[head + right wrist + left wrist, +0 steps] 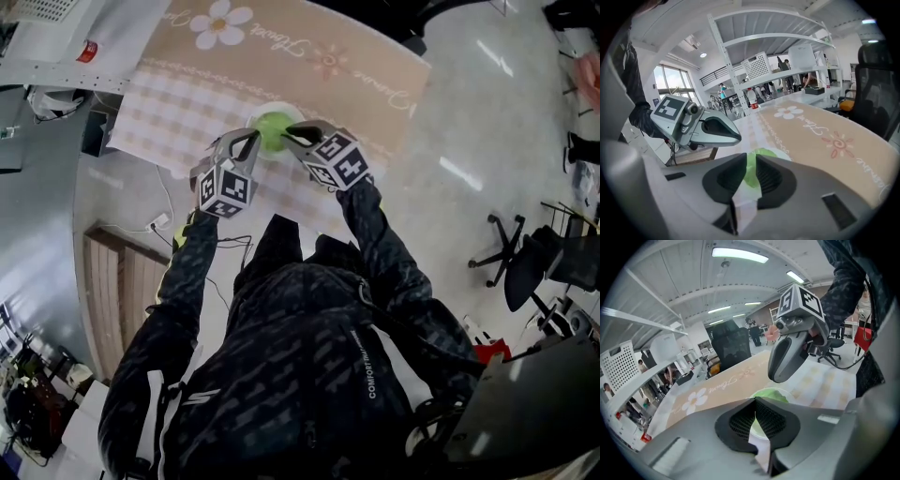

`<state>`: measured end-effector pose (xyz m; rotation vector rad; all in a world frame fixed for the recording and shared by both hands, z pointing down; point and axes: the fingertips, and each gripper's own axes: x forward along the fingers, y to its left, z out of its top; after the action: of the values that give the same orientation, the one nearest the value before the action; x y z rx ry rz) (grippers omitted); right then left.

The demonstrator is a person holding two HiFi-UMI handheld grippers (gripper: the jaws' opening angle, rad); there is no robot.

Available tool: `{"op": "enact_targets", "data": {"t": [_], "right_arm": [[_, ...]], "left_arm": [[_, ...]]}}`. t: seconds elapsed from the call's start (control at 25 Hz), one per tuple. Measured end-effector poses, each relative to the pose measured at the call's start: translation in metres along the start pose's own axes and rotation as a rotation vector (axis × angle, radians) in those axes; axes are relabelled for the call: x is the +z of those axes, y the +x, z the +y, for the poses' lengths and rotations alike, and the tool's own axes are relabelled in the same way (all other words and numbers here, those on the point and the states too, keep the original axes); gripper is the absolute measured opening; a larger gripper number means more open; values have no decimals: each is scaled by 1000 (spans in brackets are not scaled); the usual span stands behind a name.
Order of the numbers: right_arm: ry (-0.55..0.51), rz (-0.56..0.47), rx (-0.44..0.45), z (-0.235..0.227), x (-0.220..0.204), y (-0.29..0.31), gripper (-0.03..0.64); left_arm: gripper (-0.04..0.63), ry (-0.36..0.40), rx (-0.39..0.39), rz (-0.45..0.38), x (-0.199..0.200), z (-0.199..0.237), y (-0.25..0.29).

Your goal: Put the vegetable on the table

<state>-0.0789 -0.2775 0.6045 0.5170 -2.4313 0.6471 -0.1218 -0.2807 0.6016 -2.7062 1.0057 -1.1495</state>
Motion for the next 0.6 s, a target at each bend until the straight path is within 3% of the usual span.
{"op": "enact_targets", "data": {"t": [0.08, 0.36, 0.6], "right_arm": [[-4, -13, 1, 5, 4, -5, 6], [0, -35, 66, 28, 10, -18, 3], [-27, -47, 91, 43, 13, -31, 3]], "left_arm": [[-2, -36, 12, -4, 1, 0, -2], [-2, -136, 48, -82, 21, -1, -23], [-3, -243, 75, -80, 28, -9, -41]]}}
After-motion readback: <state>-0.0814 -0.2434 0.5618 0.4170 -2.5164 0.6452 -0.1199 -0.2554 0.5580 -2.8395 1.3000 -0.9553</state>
